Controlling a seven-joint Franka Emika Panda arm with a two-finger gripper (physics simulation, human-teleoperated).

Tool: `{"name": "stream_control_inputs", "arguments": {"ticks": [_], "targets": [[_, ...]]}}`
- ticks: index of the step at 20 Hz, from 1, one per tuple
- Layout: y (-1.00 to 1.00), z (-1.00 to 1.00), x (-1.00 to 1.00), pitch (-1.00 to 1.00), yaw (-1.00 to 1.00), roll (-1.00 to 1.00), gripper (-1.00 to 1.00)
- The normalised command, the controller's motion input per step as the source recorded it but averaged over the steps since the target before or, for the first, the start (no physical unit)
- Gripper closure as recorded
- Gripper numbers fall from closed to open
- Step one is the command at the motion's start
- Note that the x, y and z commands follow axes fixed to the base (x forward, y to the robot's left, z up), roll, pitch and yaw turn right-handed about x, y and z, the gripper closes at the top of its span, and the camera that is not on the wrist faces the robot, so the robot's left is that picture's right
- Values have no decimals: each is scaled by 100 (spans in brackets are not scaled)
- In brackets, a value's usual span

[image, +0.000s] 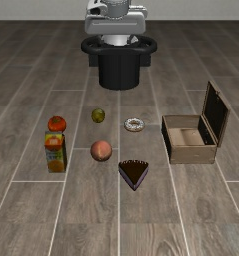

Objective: Pick up the onion and place it in the box

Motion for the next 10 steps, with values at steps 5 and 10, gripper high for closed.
{"name": "stream_control_inputs", "arguments": {"ticks": [5,10], "targets": [[0,0,100,0,0,0,-100],[0,0,100,0,0,0,-100]]}}
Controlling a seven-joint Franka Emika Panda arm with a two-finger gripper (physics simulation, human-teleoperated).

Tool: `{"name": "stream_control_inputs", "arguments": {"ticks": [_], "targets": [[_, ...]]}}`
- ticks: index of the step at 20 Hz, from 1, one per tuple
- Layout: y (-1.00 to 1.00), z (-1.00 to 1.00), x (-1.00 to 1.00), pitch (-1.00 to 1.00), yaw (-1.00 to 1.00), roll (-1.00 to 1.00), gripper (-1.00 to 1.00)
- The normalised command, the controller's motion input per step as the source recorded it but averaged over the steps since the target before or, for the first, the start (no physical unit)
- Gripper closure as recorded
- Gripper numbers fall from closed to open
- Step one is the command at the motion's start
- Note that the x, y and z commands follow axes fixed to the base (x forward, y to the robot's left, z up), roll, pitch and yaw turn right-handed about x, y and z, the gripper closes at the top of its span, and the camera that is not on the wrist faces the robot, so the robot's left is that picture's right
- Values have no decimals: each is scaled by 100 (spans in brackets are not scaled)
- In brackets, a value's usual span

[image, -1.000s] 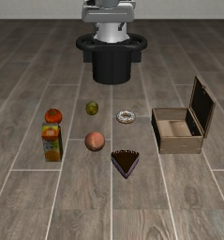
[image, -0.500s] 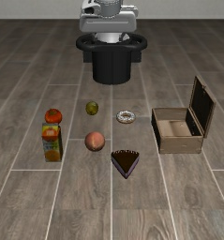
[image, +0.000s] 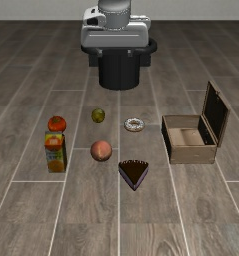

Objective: Pick up the onion and place it in the box

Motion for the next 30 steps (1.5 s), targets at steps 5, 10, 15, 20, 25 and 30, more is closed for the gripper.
{"name": "stream_control_inputs", "arguments": {"ticks": [5,10,15,20,25,30], "targets": [[0,0,100,0,0,0,-100],[-40,0,60,0,0,0,-100],[-40,0,-60,0,0,0,-100],[0,-80,-20,0,0,0,-100],[0,-100,0,0,0,0,-100],[0,-100,0,0,0,0,-100]]}}
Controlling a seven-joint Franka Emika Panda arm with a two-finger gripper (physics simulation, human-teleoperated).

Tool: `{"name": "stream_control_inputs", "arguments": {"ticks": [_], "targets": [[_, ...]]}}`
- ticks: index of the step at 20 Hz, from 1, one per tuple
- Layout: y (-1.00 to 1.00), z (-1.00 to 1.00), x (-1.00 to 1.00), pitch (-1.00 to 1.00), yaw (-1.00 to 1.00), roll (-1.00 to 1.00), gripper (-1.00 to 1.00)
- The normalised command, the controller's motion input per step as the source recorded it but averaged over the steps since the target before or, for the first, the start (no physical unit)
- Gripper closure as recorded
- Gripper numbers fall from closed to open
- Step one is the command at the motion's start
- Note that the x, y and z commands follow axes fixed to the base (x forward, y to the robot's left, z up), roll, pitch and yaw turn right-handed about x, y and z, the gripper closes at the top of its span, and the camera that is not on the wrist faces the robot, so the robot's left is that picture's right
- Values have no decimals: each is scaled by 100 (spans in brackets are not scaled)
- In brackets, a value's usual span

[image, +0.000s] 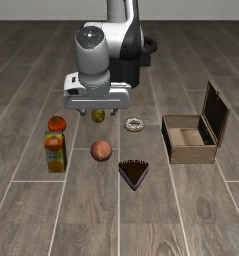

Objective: Pick up the onion and place it in the box

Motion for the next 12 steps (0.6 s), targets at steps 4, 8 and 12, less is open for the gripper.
{"name": "stream_control_inputs", "arguments": {"ticks": [4,8,12], "targets": [[0,-100,0,0,0,0,-100],[0,-100,0,0,0,0,-100],[0,-100,0,0,0,0,-100]]}}
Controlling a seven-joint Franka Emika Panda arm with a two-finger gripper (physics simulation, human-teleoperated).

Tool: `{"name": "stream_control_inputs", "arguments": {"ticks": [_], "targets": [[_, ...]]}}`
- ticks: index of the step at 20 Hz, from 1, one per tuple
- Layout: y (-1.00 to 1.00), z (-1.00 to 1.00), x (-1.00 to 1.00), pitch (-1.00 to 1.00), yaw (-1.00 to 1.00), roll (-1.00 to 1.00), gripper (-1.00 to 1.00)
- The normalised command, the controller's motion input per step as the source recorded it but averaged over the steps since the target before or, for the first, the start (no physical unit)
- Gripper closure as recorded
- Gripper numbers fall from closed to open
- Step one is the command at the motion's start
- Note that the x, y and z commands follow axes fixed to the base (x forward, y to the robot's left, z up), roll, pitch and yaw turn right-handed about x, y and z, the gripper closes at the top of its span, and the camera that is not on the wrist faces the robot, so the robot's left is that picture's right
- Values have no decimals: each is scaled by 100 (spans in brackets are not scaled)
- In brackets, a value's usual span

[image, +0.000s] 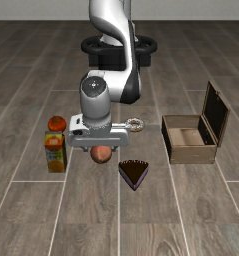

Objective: Pick up the onion and place it in the box

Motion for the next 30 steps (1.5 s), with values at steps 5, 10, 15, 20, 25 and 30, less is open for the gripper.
{"name": "stream_control_inputs", "arguments": {"ticks": [5,10,15,20,25,30], "targets": [[0,-40,0,0,0,0,100],[0,0,0,0,0,0,100],[0,0,0,0,0,0,100],[0,100,0,0,0,0,100],[0,100,0,0,0,0,100],[0,100,0,0,0,0,100]]}}
